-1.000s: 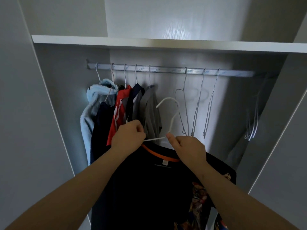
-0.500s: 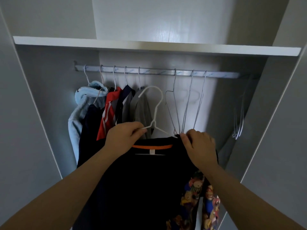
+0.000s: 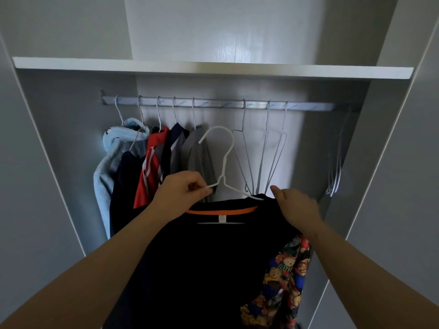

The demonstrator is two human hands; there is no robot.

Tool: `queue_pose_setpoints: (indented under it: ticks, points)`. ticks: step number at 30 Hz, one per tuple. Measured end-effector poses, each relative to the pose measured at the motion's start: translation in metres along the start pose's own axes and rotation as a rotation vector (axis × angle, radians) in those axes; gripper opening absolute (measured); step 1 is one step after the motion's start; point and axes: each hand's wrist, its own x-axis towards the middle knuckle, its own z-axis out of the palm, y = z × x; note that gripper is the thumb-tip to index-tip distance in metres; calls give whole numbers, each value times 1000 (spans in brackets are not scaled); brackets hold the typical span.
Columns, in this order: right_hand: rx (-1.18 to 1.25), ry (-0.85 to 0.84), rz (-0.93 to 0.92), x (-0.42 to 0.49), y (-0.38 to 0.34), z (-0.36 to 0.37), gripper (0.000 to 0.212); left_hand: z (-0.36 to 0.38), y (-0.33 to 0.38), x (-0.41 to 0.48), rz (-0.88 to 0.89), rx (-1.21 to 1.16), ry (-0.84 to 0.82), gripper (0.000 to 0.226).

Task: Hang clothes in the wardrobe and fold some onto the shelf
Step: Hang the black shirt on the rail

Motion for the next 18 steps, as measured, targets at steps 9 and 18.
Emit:
queue_pose_setpoints:
  ticks: [9,18]
  points:
    - [528,-316,39,-13,-8,-1,59,22,0,-1,-157,-36,-175,14]
    - [681,-369,422,-44,39,31,30,52,-8,-16,-214,66,-266,8]
